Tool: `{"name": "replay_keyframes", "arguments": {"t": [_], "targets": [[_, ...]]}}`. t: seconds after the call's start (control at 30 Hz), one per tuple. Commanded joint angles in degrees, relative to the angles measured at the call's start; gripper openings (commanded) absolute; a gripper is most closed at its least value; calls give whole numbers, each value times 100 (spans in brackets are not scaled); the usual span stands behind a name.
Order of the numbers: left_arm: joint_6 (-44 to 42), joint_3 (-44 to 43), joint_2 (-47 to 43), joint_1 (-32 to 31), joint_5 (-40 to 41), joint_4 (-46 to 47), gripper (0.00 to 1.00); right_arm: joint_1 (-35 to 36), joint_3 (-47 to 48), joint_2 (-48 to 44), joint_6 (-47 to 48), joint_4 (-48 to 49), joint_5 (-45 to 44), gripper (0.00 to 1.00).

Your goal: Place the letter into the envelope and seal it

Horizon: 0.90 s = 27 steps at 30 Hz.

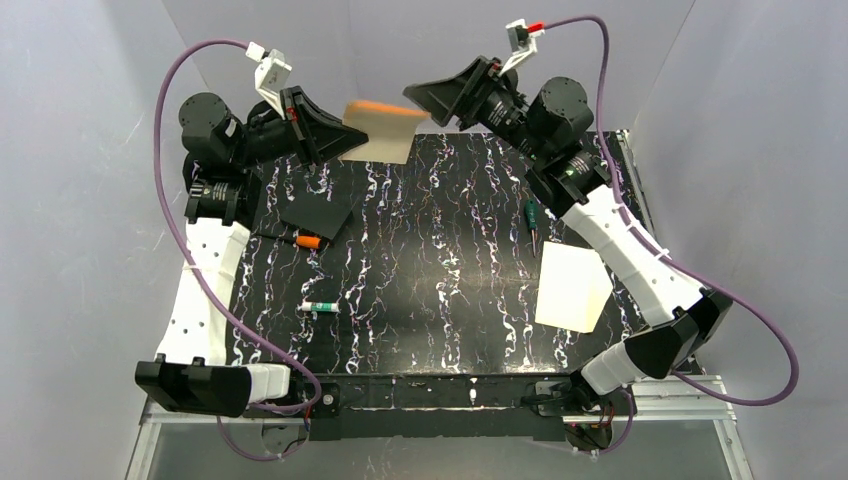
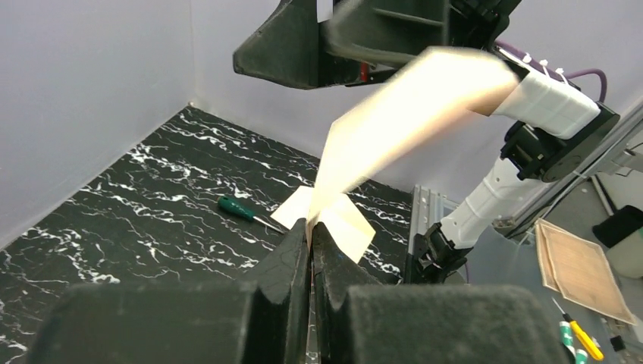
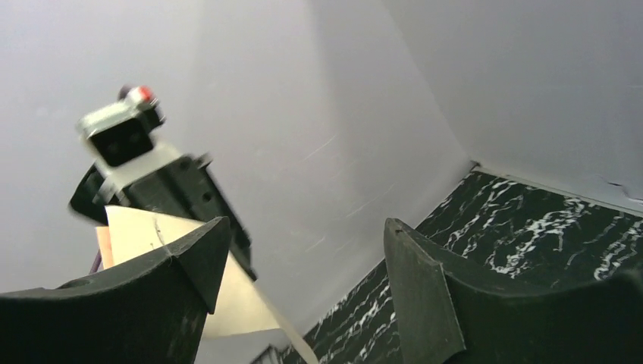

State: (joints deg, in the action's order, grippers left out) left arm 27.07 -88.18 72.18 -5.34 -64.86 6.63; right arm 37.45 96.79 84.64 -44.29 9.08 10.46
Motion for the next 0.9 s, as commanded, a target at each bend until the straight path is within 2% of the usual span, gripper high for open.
{"name": "replay_keyframes", "arguments": {"t": [0.0, 0.13, 0.23, 0.4, 0.5, 0.6, 0.67, 0.77, 0.87], "targets": [[171, -249, 56, 33, -543, 90, 0, -1, 422, 199, 543, 206, 2188, 83], [419, -372, 79, 33, -748, 93, 0, -1, 167, 132, 553, 266, 2996, 83], [608, -439, 96, 33, -855, 85, 0, -1, -137, -3, 596, 404, 2976, 81], [634, -472, -9, 25, -1061, 99, 0, -1, -134, 53, 640, 402, 2929, 67], [624, -486, -79, 25, -1116, 142, 0, -1, -148, 124, 499, 525, 3002, 65], [607, -494, -121, 25, -1173, 150, 0, -1, -295, 83, 255, 1009, 3024, 66], [602, -485, -125, 22, -1185, 158, 0, -1, -373, 62, 4, 1398, 2998, 63], [611, -468, -151, 11, -1150, 248, 0, -1, -653, 46, -903, 2479, 2838, 43], [639, -467, -201, -2, -1062, 391, 0, 7, -1200, 27, -1847, 3753, 2665, 38]]}}
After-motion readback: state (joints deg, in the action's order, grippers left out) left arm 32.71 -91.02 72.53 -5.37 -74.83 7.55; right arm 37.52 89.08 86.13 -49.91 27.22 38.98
